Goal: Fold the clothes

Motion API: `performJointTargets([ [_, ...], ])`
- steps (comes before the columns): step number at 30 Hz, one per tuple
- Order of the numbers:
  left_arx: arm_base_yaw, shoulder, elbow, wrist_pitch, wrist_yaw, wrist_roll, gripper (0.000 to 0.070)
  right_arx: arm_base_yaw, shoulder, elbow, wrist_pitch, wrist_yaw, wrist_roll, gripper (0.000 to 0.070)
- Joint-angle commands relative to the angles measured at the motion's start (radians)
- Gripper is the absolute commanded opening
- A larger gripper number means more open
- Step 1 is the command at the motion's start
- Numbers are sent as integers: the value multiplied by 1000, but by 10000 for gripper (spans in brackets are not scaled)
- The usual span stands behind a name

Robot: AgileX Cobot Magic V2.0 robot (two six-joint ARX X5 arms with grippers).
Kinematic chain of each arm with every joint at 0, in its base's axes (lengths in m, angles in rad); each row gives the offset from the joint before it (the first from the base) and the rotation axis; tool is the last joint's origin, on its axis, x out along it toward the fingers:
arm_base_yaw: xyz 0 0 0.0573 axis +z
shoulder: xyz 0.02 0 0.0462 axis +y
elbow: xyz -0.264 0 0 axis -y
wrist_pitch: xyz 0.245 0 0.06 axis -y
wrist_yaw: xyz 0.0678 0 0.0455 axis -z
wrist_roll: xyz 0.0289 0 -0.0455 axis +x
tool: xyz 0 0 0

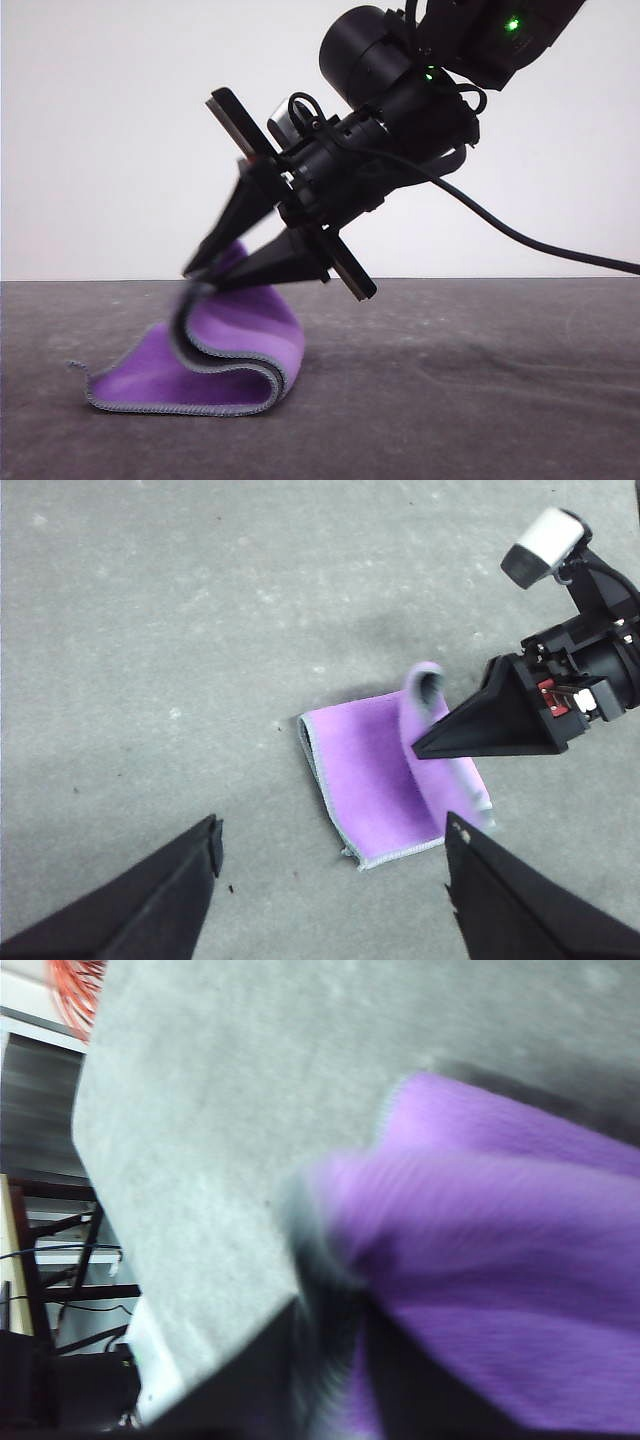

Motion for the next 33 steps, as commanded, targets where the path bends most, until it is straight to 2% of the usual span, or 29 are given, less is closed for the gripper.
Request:
performJointTargets([
  [1,-2,5,8,9,2,6,432,12,21,19,15,-9,17,372],
  [6,-2,5,8,9,2,6,432,1,3,19,41,-65,-5,391],
  [9,-2,5,8,9,2,5,432,-11,-42,19,2,-50,-75,390],
  [11,-2,5,8,9,2,3,432,-14,-94,19,-86,27,-168,389],
  [15,-2,5,8,9,2,2,432,-16,-216,14,-345,257,-392,387],
  [18,-2,5,8,8,2,2,432,-26,-311,-4,-477,353,-503,387],
  [20,-2,5,8,8,2,2,432,-46,-385,-38,-510,379,-532,387],
  [33,-2,5,8,2,2,-2,432,-285,-800,-320,-549,382,-561,388],
])
